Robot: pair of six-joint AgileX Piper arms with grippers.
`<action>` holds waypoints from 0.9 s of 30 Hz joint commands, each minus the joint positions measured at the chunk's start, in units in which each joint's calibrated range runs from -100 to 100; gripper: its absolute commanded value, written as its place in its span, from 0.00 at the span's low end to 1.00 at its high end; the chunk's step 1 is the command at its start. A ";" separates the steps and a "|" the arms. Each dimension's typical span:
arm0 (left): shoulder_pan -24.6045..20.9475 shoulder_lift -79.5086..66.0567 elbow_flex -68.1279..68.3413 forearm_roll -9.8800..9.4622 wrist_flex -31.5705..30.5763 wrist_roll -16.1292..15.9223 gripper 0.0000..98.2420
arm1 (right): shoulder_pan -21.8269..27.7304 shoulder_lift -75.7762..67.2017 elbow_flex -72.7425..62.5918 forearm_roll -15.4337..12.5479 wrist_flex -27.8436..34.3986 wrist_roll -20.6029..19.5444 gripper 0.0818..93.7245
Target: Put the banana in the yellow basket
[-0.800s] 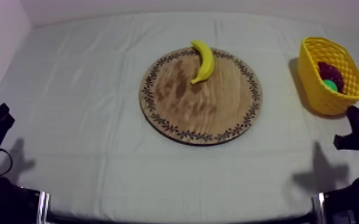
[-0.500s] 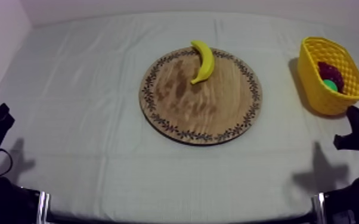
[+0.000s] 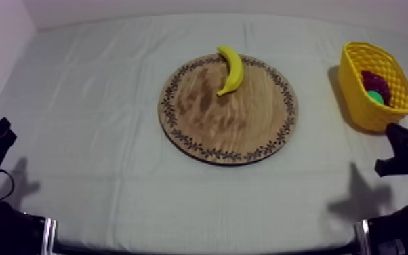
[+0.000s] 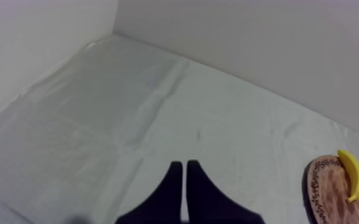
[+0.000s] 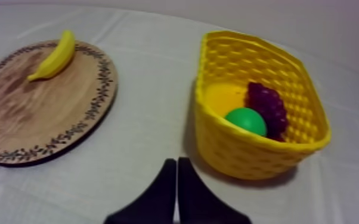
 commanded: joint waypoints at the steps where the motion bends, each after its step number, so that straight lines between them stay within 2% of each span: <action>1: -0.02 0.02 -0.02 0.03 -0.02 0.02 0.00 | -3.51 -0.03 0.03 -0.01 -0.18 -1.12 0.00; 5: -0.02 0.02 -0.02 0.03 -0.02 0.04 0.00 | -5.58 -0.06 0.03 0.10 -0.17 -4.14 0.00; 8: -0.02 0.02 -0.02 0.03 -0.02 0.05 0.00 | -6.14 0.23 -0.17 0.71 -0.56 -4.81 0.00; 10: -0.02 0.02 -0.02 0.03 -0.02 0.02 0.00 | -6.76 1.60 -0.54 2.36 -1.31 -5.68 0.00; 15: -0.02 0.02 -0.02 0.03 -0.02 0.00 0.00 | -9.31 10.27 -5.82 8.55 -2.53 -9.16 0.00; 18: -0.02 0.02 -0.02 0.03 -0.02 0.00 0.00 | -10.78 18.20 -12.90 10.23 -0.91 -10.85 0.00; 20: -0.02 0.02 -0.02 0.03 -0.02 0.00 0.00 | -11.28 23.74 -18.78 9.80 1.22 -10.80 0.00; 27: -0.02 0.02 -0.02 0.03 -0.02 0.00 0.00 | -11.31 40.71 -42.72 5.03 14.40 -8.17 0.00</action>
